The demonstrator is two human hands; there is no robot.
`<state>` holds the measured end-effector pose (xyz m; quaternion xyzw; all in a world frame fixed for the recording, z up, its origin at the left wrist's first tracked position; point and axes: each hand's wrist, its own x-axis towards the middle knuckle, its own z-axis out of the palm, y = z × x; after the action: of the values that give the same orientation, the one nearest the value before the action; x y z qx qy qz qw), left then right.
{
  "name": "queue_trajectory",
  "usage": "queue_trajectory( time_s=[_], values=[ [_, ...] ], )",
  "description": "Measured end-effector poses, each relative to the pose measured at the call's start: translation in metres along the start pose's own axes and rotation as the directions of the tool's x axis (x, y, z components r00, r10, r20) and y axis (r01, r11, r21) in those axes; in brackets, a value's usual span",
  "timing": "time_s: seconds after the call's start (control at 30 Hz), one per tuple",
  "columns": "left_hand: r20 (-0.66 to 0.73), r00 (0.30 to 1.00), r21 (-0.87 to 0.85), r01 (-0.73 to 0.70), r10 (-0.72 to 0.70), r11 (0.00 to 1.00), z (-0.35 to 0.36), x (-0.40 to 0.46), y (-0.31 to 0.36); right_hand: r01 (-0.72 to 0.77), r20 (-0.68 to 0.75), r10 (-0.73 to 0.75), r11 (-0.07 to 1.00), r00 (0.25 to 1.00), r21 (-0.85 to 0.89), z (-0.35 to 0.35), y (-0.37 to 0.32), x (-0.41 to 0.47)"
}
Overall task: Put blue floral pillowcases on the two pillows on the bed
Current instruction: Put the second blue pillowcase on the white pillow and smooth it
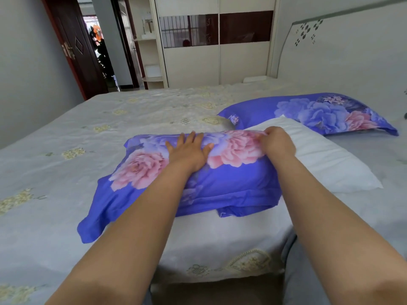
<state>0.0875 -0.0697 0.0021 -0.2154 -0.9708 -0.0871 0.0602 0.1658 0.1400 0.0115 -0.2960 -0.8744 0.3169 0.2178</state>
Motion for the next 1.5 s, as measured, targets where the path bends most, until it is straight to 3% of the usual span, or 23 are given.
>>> queue_trajectory(
  time_s=[0.07, 0.17, 0.3, 0.4, 0.5, 0.67, 0.8, 0.9, 0.97, 1.1, 1.23, 1.3, 1.33, 1.4, 1.43, 1.47, 1.5],
  values=[
    [0.069, 0.997, 0.049, 0.039, -0.042, 0.998, 0.006, 0.004, -0.005, -0.116, -0.165, 0.114, 0.993, 0.980, -0.002, -0.004, 0.032, -0.002],
    [0.125, 0.989, 0.114, 0.061, -0.076, 0.992, 0.013, 0.011, -0.012, -0.214, -0.100, 0.202, 0.968, 0.974, -0.133, 0.000, 0.060, 0.007],
    [0.158, 0.987, 0.128, 0.013, -0.033, 0.992, 0.011, 0.018, -0.016, -0.086, -0.092, 0.052, 0.907, 0.994, -0.412, 0.002, 0.032, 0.036],
    [0.218, 0.975, 0.093, -0.058, 0.037, 0.994, 0.009, 0.028, -0.017, 0.117, 0.099, -0.080, 0.882, 0.992, -0.456, 0.013, 0.001, 0.062],
    [0.248, 0.965, 0.073, -0.110, 0.089, 0.991, 0.009, 0.041, -0.021, 0.229, 0.302, -0.093, 0.859, 0.949, -0.457, 0.033, -0.015, 0.086],
    [0.236, 0.962, 0.027, -0.146, 0.136, 0.989, 0.014, 0.052, -0.030, 0.265, 0.448, -0.012, 0.821, 0.894, -0.506, 0.062, 0.003, 0.106],
    [0.126, 0.975, 0.046, -0.190, 0.183, 0.981, 0.008, 0.058, -0.030, 0.341, 0.530, -0.080, 0.844, 0.844, -0.415, 0.067, 0.004, 0.108],
    [0.072, 0.980, 0.103, -0.193, 0.186, 0.976, -0.013, 0.070, -0.023, 0.275, 0.373, -0.231, 0.959, 0.898, -0.069, 0.048, -0.008, 0.109],
    [0.102, 0.986, 0.129, -0.147, 0.134, 0.981, -0.025, 0.080, -0.022, 0.242, 0.184, -0.286, 0.943, 0.940, 0.227, 0.033, -0.022, 0.100],
    [0.171, 0.984, 0.150, -0.075, 0.049, 0.986, -0.059, 0.091, -0.029, 0.323, -0.115, -0.315, 0.761, 0.942, 0.563, 0.016, -0.060, 0.070],
    [0.013, 0.996, 0.235, -0.089, 0.089, 0.968, -0.119, 0.090, -0.032, 0.448, -0.357, -0.269, 0.543, 0.894, 0.710, 0.009, -0.100, 0.039],
    [-0.188, 0.970, 0.306, -0.089, 0.151, 0.948, -0.147, 0.087, -0.031, 0.564, -0.500, -0.274, 0.514, 0.822, 0.646, 0.008, -0.111, 0.027],
    [-0.345, 0.917, 0.330, -0.082, 0.201, 0.940, -0.156, 0.086, -0.031, 0.659, -0.604, -0.308, 0.536, 0.735, 0.527, 0.007, -0.113, 0.024],
    [-0.675, 0.672, 0.370, -0.049, 0.305, 0.928, -0.160, 0.086, -0.037, 0.797, -0.740, -0.458, 0.579, 0.492, 0.171, 0.005, -0.118, 0.026],
    [-0.765, 0.560, 0.363, -0.032, 0.317, 0.931, -0.158, 0.085, -0.042, 0.805, -0.729, -0.543, 0.594, 0.417, 0.019, 0.007, -0.120, 0.026],
    [-0.803, 0.511, 0.335, -0.038, 0.306, 0.941, -0.155, 0.085, -0.049, 0.782, -0.683, -0.612, 0.616, 0.399, -0.094, 0.010, -0.121, 0.023],
    [-0.808, 0.524, 0.288, -0.044, 0.267, 0.957, -0.150, 0.086, -0.059, 0.744, -0.607, -0.664, 0.646, 0.436, -0.172, 0.018, -0.122, 0.015]
  ],
)
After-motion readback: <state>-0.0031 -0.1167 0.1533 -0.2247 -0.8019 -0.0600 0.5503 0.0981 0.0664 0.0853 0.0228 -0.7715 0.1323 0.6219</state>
